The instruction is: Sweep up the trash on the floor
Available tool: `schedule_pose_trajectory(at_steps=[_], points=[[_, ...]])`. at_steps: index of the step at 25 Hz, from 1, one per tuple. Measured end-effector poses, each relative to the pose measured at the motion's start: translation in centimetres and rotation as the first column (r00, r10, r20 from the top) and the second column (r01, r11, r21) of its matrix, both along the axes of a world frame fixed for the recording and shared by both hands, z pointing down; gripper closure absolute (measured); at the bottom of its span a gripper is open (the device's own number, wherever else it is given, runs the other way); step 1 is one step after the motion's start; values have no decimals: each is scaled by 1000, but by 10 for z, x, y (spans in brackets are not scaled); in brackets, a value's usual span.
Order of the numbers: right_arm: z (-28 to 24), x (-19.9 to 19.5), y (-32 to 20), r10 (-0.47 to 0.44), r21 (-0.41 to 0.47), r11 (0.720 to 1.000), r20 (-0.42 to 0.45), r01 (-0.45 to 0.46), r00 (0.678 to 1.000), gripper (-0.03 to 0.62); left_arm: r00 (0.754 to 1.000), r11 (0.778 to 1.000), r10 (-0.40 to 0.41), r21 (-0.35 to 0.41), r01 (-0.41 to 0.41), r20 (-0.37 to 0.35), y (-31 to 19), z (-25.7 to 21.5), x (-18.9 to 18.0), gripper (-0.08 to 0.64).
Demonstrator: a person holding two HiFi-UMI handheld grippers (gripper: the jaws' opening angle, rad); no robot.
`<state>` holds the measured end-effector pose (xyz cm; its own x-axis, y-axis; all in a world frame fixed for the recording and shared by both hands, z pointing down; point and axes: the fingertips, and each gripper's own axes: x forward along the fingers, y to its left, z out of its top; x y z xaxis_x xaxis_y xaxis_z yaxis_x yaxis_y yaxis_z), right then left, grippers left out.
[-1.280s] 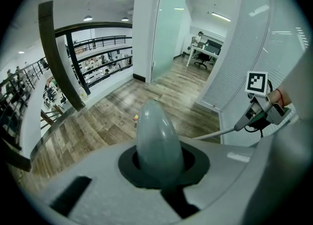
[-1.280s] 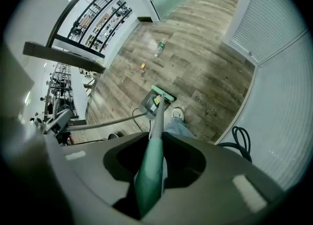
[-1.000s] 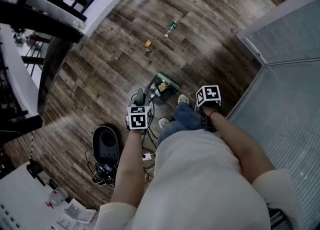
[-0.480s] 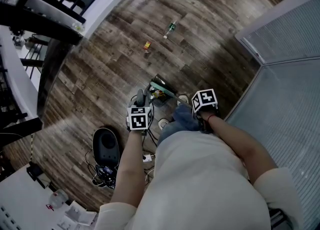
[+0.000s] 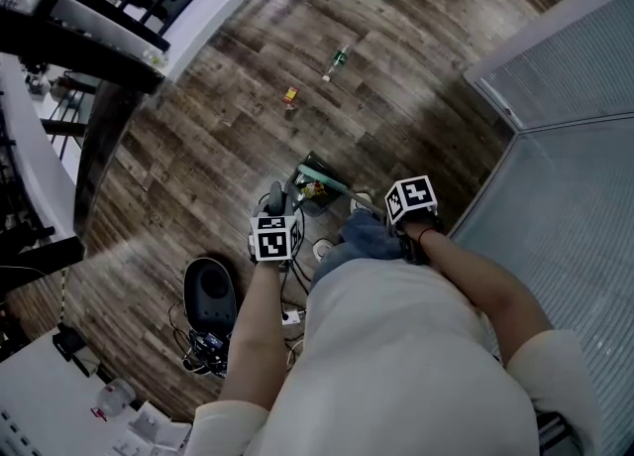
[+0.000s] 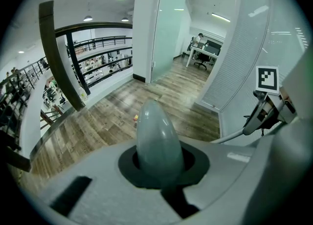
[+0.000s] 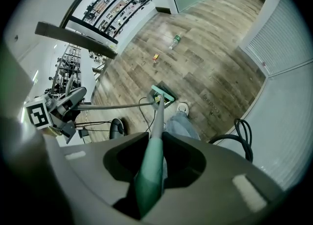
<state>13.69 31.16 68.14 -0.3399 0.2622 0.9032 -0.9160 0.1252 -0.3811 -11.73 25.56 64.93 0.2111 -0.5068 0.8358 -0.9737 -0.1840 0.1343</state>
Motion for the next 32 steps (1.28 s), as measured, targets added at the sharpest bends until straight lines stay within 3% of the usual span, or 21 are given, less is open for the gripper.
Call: schedule_pose_trajectory(at_steps=[9,17,32], points=[[-4,10,-20,-2,18,1000,2,2,1000,494,1000,1000,-7,-13,8,7,-3,0,-2,547],[-10,17,-51,41,42,998,32,-42,999,494,998,998,-57,-5,57,-16,-12,-8,-3,548],[-15,28,-111,84,74,993,50,-88,995,494,983,983,-184,15,184,5,-42,-16,-13,548]])
